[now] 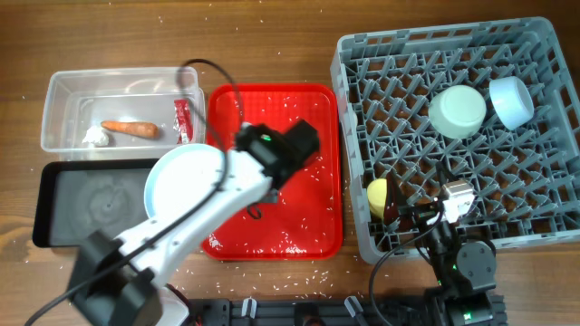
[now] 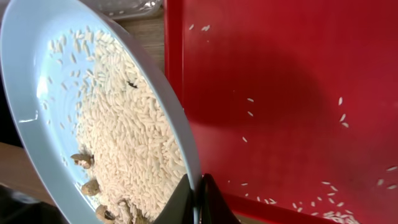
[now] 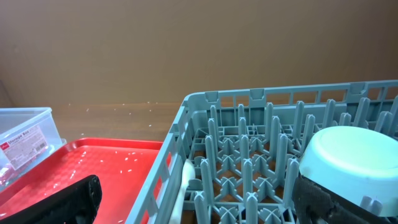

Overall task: Sort waste into correct bins and load items into the dishwasher rack
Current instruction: 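Grasp the rice plate with the left gripper and tip rice onto the black tray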

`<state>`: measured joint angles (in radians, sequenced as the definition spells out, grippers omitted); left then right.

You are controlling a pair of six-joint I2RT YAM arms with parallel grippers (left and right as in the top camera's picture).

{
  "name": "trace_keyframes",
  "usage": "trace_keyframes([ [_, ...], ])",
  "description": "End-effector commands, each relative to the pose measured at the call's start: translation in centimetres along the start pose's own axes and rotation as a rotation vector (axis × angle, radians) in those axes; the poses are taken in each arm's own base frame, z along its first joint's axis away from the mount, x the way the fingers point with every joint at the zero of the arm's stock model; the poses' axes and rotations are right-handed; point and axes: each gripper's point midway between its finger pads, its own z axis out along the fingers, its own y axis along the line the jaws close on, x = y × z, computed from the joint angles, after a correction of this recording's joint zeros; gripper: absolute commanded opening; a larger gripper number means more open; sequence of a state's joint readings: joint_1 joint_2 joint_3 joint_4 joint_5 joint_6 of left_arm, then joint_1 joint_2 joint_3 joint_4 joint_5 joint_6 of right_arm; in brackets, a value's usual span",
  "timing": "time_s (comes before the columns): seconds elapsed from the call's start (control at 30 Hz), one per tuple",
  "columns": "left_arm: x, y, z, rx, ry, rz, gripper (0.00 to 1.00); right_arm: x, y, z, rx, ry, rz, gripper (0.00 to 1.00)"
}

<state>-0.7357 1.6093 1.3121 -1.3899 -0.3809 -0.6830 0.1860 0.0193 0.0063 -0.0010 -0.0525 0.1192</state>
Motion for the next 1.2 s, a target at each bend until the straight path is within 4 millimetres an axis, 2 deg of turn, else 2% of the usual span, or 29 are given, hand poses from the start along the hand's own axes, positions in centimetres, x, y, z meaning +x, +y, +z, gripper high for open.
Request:
trace_keyframes([
  [0.0, -0.7, 2.2, -1.7, 0.128, 0.002, -0.119, 0.04, -0.2, 0.1, 0.0, -0.009, -0.007, 0.014, 1.00],
  [0.13, -2.0, 3.9, -2.2, 0.339, -0.012, -0.130, 0.04, -0.2, 0.1, 0.0, -0.009, -0.007, 0.014, 1.00],
  [0.23, -2.7, 6.7, -1.0, 0.396, -0.028, -0.163, 0.04, -0.2, 0.1, 0.0, -0.009, -0.007, 0.014, 1.00],
  [0.33, -4.2, 9.1, 0.8, 0.487, -0.068, -0.155, 0.04, -0.2, 0.1, 0.0, -0.009, -0.007, 0.014, 1.00],
  [0.4, -5.2, 9.6, 1.5, 0.593, -0.117, -0.159, 0.04, -0.2, 0.1, 0.0, -0.009, -0.007, 0.014, 1.00],
  [0.5, -6.3, 10.1, 2.0, 0.649, -0.163, -0.203, 0.04, -0.2, 0.1, 0.0, -0.009, -0.007, 0.014, 1.00],
  [0.6, -6.5, 10.1, 1.0, 0.788, -0.179, -0.244, 0.04, -0.2, 0.1, 0.0, -0.009, -0.007, 0.014, 0.99],
  [0.67, -6.7, 10.0, -0.8, 0.937, -0.226, -0.244, 0.04, -0.2, 0.1, 0.0, -0.009, -0.007, 0.014, 1.00],
  [0.73, -7.1, 11.1, -2.1, 1.038, -0.282, -0.291, 0.04, -0.2, 0.1, 0.0, -0.009, -0.007, 0.014, 1.00],
  [0.83, -6.4, 13.1, -2.5, 1.067, -0.294, -0.385, 0.04, -0.2, 0.1, 0.0, -0.009, -0.007, 0.014, 1.00],
  [1.17, -2.2, 18.3, -5.0, 0.940, -0.417, -0.566, 0.04, -0.2, 0.1, 0.0, -0.009, -0.007, 0.014, 1.00],
])
